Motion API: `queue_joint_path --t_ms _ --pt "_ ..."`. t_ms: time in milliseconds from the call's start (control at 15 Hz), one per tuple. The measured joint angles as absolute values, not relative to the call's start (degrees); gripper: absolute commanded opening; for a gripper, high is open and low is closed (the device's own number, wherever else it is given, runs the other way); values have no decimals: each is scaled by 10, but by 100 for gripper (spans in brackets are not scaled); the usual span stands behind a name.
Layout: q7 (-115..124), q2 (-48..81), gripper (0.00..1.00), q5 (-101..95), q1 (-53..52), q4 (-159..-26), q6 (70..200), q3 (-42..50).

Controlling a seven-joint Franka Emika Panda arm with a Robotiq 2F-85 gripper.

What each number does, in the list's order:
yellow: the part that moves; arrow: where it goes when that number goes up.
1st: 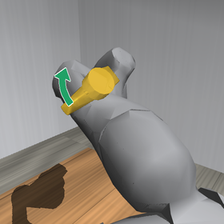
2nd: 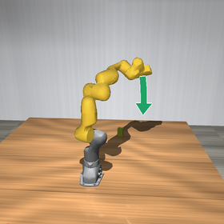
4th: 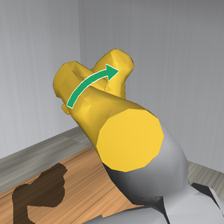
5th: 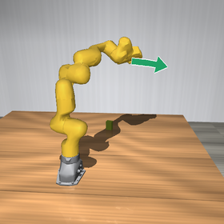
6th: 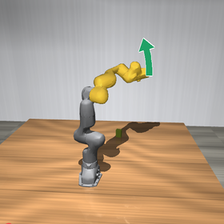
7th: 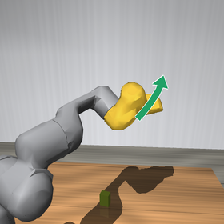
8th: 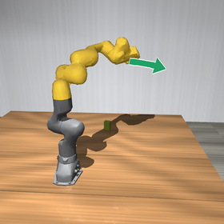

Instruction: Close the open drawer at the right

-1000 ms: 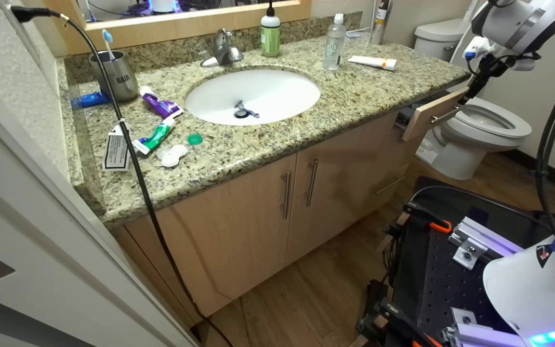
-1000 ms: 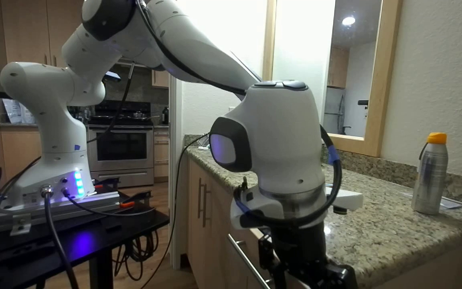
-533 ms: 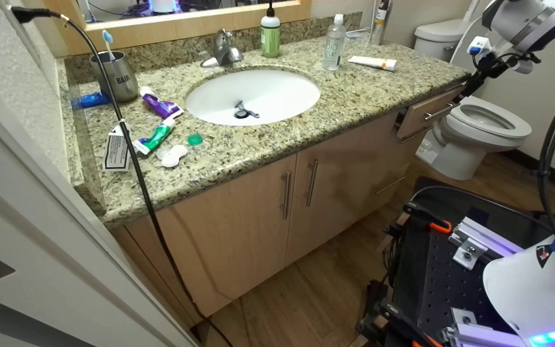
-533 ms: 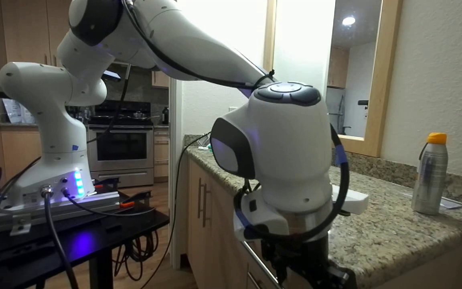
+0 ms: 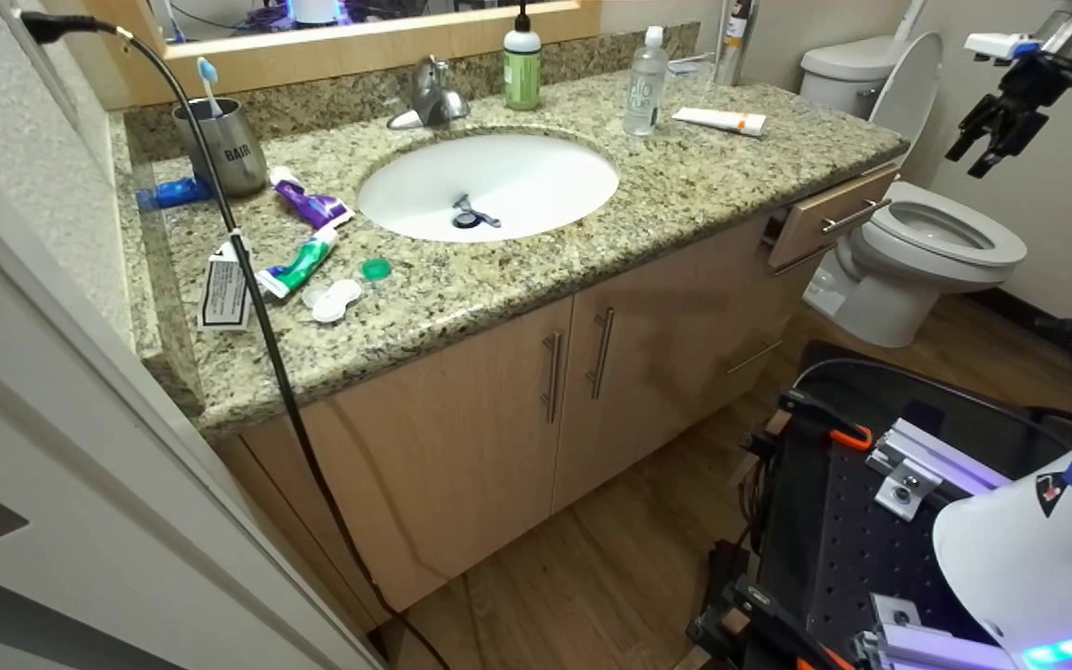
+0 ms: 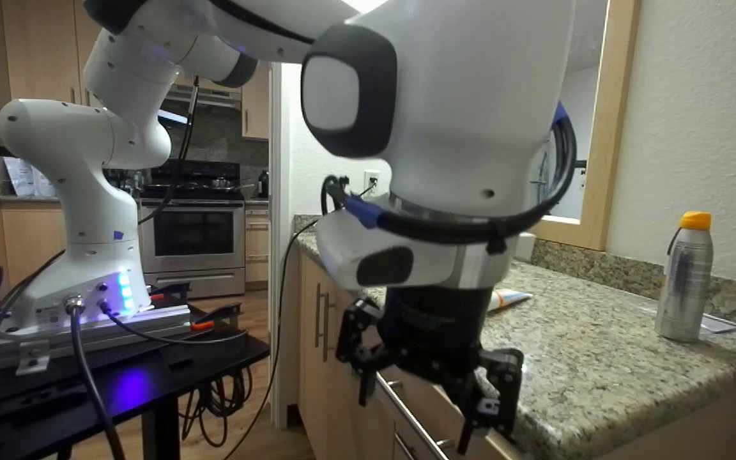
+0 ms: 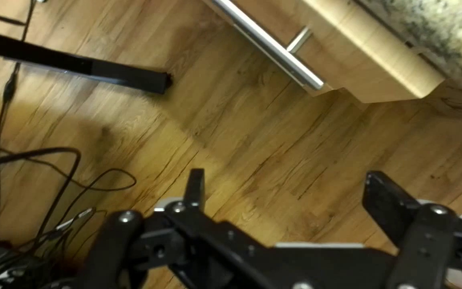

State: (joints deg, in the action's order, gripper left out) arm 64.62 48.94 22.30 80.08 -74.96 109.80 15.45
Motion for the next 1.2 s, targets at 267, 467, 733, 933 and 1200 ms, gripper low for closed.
queue_joint_path --t_ms 267,467,733,933,1200 --pt "563 469 100 164 797 -752 1043 162" --pt "514 474 100 126 772 -777 1049 162" --pt "462 498 100 94 717 -819 1107 162" --pt "442 527 100 99 680 -842 1181 161" --pt "392 533 100 135 677 -864 1235 166"
